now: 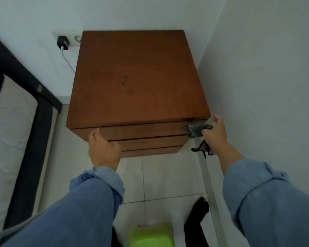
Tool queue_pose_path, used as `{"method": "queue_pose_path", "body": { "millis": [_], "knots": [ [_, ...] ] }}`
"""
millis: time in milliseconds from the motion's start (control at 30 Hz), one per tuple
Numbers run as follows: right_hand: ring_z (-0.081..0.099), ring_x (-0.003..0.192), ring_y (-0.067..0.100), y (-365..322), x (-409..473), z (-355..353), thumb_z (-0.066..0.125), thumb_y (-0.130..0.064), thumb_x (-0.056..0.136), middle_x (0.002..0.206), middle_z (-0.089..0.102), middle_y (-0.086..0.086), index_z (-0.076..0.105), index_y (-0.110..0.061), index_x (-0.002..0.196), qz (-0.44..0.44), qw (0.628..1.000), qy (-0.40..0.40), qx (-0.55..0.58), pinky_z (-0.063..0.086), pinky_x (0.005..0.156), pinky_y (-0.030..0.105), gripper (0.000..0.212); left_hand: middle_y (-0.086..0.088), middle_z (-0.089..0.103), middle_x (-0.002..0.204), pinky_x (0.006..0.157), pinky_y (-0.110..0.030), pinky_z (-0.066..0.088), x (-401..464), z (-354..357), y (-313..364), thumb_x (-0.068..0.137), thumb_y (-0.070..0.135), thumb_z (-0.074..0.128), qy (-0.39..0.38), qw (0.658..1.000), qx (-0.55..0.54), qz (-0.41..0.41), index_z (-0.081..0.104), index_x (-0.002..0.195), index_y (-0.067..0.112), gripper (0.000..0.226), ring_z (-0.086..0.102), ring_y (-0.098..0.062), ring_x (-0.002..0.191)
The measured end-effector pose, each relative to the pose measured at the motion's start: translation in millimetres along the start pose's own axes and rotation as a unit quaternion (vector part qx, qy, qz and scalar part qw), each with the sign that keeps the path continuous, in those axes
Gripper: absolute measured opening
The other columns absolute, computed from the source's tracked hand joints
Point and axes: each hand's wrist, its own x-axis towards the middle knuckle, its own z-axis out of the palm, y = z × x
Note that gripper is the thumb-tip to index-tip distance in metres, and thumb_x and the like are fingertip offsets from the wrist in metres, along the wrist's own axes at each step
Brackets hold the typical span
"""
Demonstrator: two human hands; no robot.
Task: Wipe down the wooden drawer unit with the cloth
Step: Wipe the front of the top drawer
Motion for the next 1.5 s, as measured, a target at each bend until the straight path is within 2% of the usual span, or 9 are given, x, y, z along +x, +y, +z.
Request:
{"method": "queue_pose_path", "body": {
  "millis": [167, 333, 467, 633, 1033, 1300, 1367, 1433, 1500],
  "knots": [
    [0.051, 0.104, 0.020, -3, 2, 13, 0.055, 0.006, 0.080, 0.126, 0.052, 0.008, 0.039, -0.010, 0.135, 0.008, 1.000, 0.005, 0.011, 0.040, 0.086, 0.026, 0.059, -0.014, 0.040, 0.140, 0.097, -0.048, 0.043, 16, -8, -18, 0.074, 0.011, 0.055, 0.009, 0.994, -0.058, -0.097, 0.035, 0.138, 0.005, 0.067, 0.046, -0.035, 0.121],
    [0.047, 0.096, 0.018, 0, 8, 27, 0.056, 0.005, 0.080, 0.108, 0.046, 0.000, 0.039, -0.011, 0.133, -0.002, 0.999, 0.028, 0.022, 0.040, 0.086, 0.028, 0.058, -0.016, 0.036, 0.147, 0.104, -0.047, 0.040, 43, -16, -38, 0.071, 0.018, 0.051, -0.018, 0.974, -0.126, -0.190, 0.031, 0.143, 0.003, 0.076, 0.046, -0.036, 0.125],
    [0.048, 0.098, 0.019, 3, 13, 37, 0.056, 0.005, 0.079, 0.108, 0.046, 0.001, 0.041, -0.009, 0.130, 0.011, 0.998, 0.038, 0.047, 0.038, 0.086, 0.026, 0.054, -0.017, 0.050, 0.134, 0.095, -0.054, 0.048, 63, -5, -55, 0.055, 0.026, 0.042, 0.000, 0.970, -0.167, -0.179, 0.038, 0.138, 0.010, 0.084, 0.055, -0.036, 0.115],
    [0.048, 0.098, 0.016, 3, 18, 44, 0.055, 0.005, 0.079, 0.109, 0.048, -0.002, 0.045, -0.010, 0.128, 0.027, 0.995, 0.051, 0.083, 0.037, 0.087, 0.023, 0.053, -0.015, 0.042, 0.144, 0.102, -0.052, 0.041, 73, -6, -54, 0.059, 0.020, 0.043, 0.018, 0.967, -0.170, -0.191, 0.028, 0.145, 0.011, 0.088, 0.048, -0.034, 0.124],
    [0.051, 0.100, 0.015, 14, 11, 47, 0.055, 0.007, 0.079, 0.120, 0.048, 0.000, 0.036, -0.016, 0.139, 0.068, 0.987, 0.048, 0.137, 0.043, 0.087, 0.025, 0.067, -0.012, 0.049, 0.128, 0.094, -0.053, 0.045, 76, -14, -77, 0.067, 0.020, 0.048, 0.008, 0.969, -0.153, -0.194, 0.045, 0.125, 0.012, 0.059, 0.055, -0.033, 0.102],
    [0.052, 0.119, 0.020, 17, -4, 37, 0.054, 0.001, 0.080, 0.140, 0.046, 0.003, 0.044, -0.018, 0.137, 0.052, 0.989, 0.064, 0.125, 0.044, 0.101, 0.032, 0.061, -0.009, 0.043, 0.135, 0.099, -0.053, 0.041, 65, -15, -89, 0.078, 0.051, 0.057, 0.020, 0.973, -0.115, -0.201, 0.039, 0.133, 0.015, 0.068, 0.051, -0.033, 0.113],
    [0.055, 0.113, 0.015, 8, -8, 33, 0.054, 0.001, 0.079, 0.130, 0.054, 0.002, 0.057, -0.021, 0.124, 0.010, 0.979, 0.138, 0.152, 0.046, 0.099, 0.024, 0.050, -0.009, 0.044, 0.135, 0.098, -0.052, 0.042, 65, -13, -86, 0.076, 0.052, 0.060, 0.022, 0.973, -0.108, -0.202, 0.039, 0.133, 0.015, 0.072, 0.052, -0.033, 0.112],
    [0.056, 0.100, 0.010, -5, -9, 27, 0.052, 0.001, 0.077, 0.115, 0.058, -0.001, 0.064, -0.022, 0.114, -0.040, 0.967, 0.204, 0.146, 0.042, 0.083, 0.002, 0.045, -0.009, 0.046, 0.134, 0.097, -0.053, 0.043, 66, -12, -84, 0.075, 0.053, 0.061, 0.029, 0.973, -0.106, -0.204, 0.039, 0.133, 0.015, 0.073, 0.054, -0.034, 0.111],
    [0.057, 0.099, 0.011, -13, -6, 23, 0.051, 0.000, 0.077, 0.111, 0.061, 0.001, 0.066, -0.020, 0.115, -0.085, 0.964, 0.223, 0.116, 0.039, 0.079, 0.000, 0.046, -0.009, 0.046, 0.134, 0.096, -0.053, 0.043, 65, -11, -85, 0.076, 0.053, 0.059, 0.032, 0.974, -0.102, -0.197, 0.039, 0.133, 0.014, 0.071, 0.054, -0.035, 0.111]
  ]
}}
